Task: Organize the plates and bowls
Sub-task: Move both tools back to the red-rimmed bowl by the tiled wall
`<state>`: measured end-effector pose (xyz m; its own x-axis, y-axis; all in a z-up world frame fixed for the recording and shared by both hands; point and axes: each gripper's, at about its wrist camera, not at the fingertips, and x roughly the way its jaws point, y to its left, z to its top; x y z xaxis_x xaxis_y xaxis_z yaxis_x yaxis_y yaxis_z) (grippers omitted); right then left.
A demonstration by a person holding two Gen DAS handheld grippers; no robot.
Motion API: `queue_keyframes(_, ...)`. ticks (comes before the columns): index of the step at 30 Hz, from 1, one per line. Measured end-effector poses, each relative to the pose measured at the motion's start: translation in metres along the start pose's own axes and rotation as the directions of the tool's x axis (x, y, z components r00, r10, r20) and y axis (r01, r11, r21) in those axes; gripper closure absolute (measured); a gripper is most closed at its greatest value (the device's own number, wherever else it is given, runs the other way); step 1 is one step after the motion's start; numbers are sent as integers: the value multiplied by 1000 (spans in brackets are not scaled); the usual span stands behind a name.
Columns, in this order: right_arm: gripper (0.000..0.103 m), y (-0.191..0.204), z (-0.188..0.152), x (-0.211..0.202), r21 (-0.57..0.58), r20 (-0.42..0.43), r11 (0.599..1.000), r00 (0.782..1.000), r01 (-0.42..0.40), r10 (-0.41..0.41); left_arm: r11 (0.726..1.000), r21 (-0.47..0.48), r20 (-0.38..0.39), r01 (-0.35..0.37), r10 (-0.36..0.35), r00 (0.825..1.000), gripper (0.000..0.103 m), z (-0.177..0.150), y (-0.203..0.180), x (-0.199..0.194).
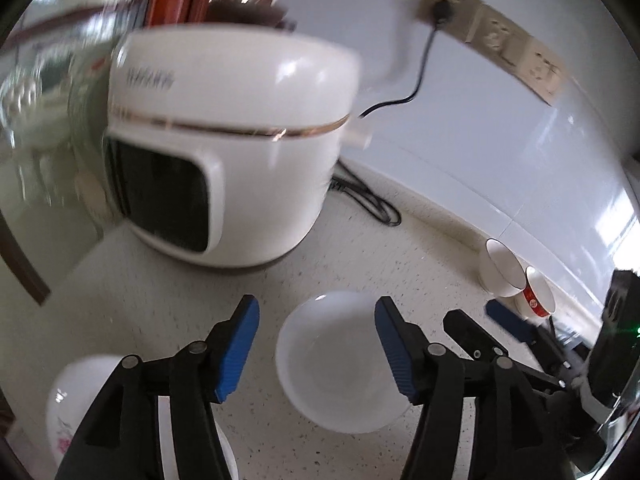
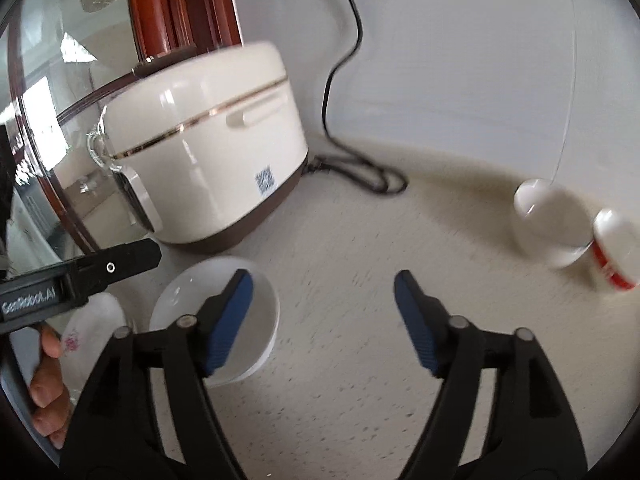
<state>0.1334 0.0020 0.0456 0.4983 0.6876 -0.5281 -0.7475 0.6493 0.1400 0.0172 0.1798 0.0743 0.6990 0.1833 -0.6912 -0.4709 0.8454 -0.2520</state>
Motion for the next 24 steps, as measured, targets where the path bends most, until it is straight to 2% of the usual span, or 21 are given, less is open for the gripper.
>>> queue_keyframes(3, 14, 5, 3, -4, -35, 37, 993, 993, 113, -112, 998, 22, 48, -54, 52, 997, 32, 2, -13, -8)
queue_keyframes(6, 12, -4, 6, -11, 11, 77, 989, 986, 149, -149, 994, 67, 104, -85, 78, 991, 24, 2, -27, -16)
queue_keyframes(7, 12, -8, 8, -13, 27, 80, 986, 983, 167, -168, 990, 90, 128, -108, 96, 987, 19, 2, -32, -18)
queue_keyframes(9, 12, -19, 13, -17, 55, 96, 976, 971, 213, -217, 979, 146, 195, -142, 113, 974, 18, 0, -41, -26)
queue_keyframes(11, 11, -31, 17, -21, 90, 96, 962, 959, 258, -266, 972, 185, 242, -147, 100, 965, 16, 1, -47, -31)
queue_keyframes(16, 4, -71, 21, -39, 209, 134, 948, 954, 238, -269, 976, 198, 259, -94, 40, 965, 14, 3, -62, -33)
queue_keyframes(18, 4, -88, 23, -46, 251, 147, 938, 948, 240, -282, 984, 179, 242, 1, -45, 969, 14, 6, -64, -33)
queue_keyframes(20, 4, -104, 25, -56, 280, 158, 932, 947, 230, -281, 986, 139, 236, 88, -120, 964, 14, 11, -69, -33)
queue_keyframes(24, 3, -146, 25, -75, 398, 171, 896, 944, 196, -282, 978, 165, 209, 126, -160, 965, 14, 23, -99, -31)
